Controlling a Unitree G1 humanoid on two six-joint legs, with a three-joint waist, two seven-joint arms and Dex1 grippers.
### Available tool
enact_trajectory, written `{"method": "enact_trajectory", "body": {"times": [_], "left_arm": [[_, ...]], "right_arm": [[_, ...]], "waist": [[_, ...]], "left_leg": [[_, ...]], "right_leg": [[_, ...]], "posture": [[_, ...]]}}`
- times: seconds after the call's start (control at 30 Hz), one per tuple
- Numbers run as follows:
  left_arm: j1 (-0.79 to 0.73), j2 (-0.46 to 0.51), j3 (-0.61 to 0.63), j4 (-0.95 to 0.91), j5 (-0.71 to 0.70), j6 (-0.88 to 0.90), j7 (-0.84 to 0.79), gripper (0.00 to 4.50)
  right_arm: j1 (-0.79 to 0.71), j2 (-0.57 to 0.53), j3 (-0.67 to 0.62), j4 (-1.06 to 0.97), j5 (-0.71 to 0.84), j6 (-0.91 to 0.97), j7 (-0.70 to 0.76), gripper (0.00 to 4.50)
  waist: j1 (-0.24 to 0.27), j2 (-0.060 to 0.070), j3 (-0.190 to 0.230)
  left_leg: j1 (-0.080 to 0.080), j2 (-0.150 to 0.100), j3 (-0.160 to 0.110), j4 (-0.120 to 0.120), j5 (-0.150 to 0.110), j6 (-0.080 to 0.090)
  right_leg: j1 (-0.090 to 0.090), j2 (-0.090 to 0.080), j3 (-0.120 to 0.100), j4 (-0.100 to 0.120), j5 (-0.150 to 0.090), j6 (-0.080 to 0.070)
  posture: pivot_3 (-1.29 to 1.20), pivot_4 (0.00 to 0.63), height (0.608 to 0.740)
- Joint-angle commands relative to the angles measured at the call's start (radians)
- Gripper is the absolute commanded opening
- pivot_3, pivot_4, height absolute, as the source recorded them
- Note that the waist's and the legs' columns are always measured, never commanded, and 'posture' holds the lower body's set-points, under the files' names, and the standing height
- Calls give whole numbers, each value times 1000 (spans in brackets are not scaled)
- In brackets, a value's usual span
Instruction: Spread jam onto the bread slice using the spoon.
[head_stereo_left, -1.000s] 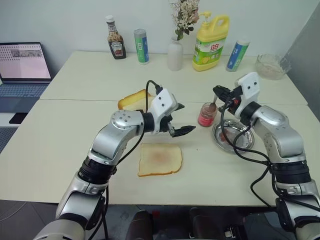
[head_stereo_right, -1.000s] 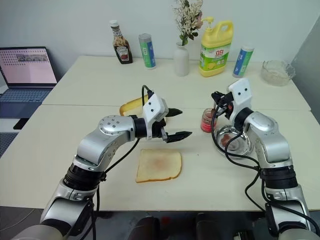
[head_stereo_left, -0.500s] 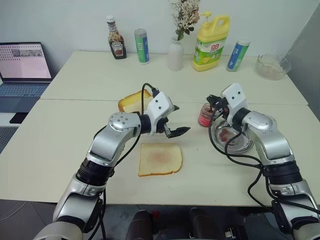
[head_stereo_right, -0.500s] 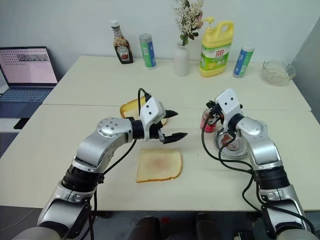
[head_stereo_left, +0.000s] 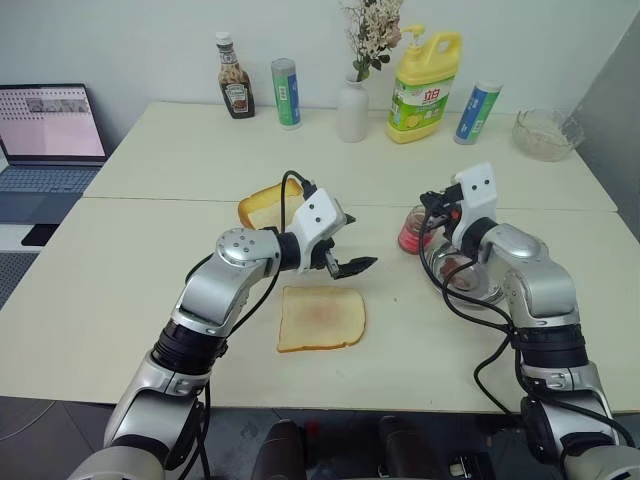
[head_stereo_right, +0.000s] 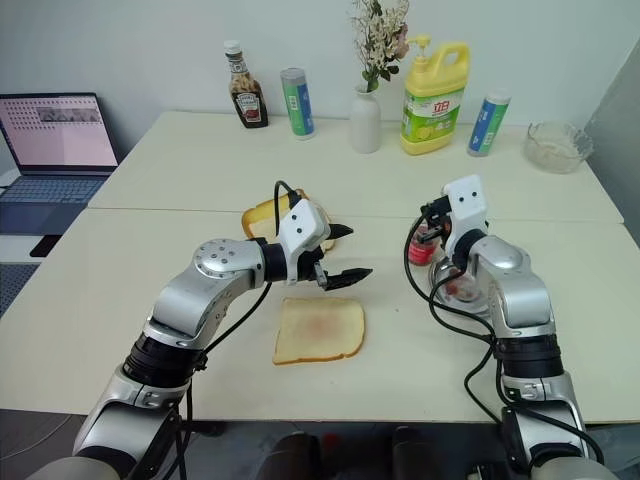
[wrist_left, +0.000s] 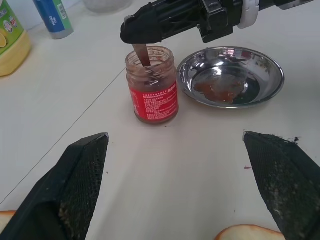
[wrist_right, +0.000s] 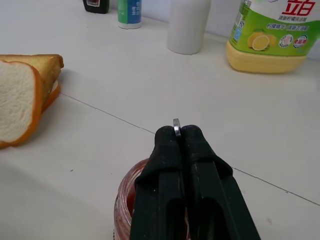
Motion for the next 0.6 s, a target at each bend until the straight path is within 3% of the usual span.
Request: {"method": "enact_trajectory", "body": {"times": [0.03,0.6], "left_arm": [[-4,8,12,-32,5,-12,-2,4500],[4,30,-2,-27,18,-27,-23,4500]], "right_arm": [[9,26,-21,-29,37,56,-10,62],[3,122,-117,-61,105,151,-98,62]], "waist": [[0,0,0],[-2,0,0]], "left_leg": [[0,0,0,0,0,0],[1,1,0,0,0,0]], "right_leg": [[0,0,0,0,0,0],[0,1,0,1,0,0]], "posture": [[0,150,740],[0,150,740]]}}
